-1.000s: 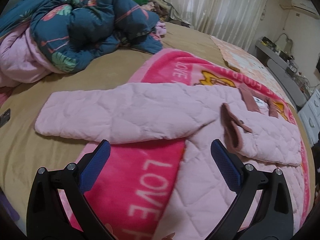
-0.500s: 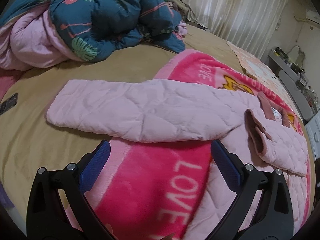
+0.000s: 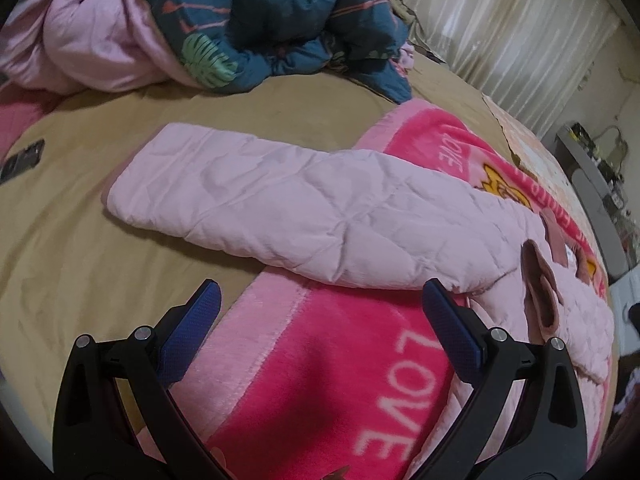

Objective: Fold large clothes
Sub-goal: 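Move the left tool to the cuff of the other sleeve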

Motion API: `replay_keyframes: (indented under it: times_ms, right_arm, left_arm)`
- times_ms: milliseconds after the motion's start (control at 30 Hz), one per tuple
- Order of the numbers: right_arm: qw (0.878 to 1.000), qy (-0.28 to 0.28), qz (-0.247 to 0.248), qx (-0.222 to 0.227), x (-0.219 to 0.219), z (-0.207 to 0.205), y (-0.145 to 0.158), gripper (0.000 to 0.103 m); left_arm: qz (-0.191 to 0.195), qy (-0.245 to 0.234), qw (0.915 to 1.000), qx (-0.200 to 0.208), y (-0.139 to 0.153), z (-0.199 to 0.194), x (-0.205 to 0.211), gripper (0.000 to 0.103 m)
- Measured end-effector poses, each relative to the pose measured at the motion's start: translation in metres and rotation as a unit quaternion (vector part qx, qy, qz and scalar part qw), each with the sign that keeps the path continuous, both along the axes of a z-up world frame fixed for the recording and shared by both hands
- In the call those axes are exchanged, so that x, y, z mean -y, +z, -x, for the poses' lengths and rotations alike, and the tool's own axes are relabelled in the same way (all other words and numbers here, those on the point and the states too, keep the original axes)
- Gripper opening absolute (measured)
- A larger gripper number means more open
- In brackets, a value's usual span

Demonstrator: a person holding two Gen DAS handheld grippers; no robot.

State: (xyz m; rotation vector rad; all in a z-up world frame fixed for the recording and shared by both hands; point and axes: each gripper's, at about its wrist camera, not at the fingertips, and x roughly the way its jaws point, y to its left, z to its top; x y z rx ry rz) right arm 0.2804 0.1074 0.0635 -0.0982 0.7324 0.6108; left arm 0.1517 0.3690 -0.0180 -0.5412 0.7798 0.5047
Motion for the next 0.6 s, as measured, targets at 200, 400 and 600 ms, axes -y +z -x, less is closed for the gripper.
replay_keyframes:
  times_ms: [200, 400, 600]
  right_arm:
    - [0.999, 0.037, 0.018, 0.001, -0.033, 0.009, -0.011, 0.098]
    - [0.997, 0.066, 0.032, -0.007, -0.063, 0.016, -0.025, 0.098]
    - [0.993, 0.096, 0.063, -0.004, -0.092, 0.028, -0.039, 0.098]
  left_arm:
    - [0.032, 0.034, 0.9989, 0.000, -0.010, 0.010, -0.028, 0.094]
    - [0.099, 0.061, 0.9932, 0.005, -0.029, 0.018, -0.058, 0.094]
    - [0.137, 0.095, 0.9860, 0.001, -0.049, 0.021, -0.083, 0.094]
